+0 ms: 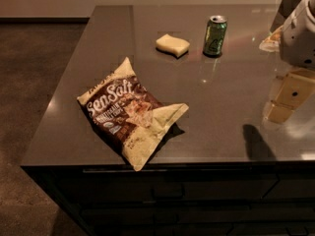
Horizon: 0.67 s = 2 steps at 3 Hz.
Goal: Knock green can over
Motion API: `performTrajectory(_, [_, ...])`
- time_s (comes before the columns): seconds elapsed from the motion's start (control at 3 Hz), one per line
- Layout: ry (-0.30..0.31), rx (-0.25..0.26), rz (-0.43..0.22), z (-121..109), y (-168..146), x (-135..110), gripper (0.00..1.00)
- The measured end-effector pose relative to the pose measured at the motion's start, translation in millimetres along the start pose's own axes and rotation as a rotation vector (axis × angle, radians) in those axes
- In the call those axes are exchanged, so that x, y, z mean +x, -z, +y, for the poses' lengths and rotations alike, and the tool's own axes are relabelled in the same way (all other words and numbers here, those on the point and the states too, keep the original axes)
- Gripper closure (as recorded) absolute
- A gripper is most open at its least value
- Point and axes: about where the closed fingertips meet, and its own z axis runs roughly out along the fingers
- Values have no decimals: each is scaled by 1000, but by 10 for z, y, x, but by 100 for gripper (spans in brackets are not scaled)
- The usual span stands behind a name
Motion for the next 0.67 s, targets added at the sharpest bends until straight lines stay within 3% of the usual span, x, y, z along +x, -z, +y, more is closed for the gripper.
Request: performTrajectory(0.67, [-15,6,-1,-37,-25,-99,0])
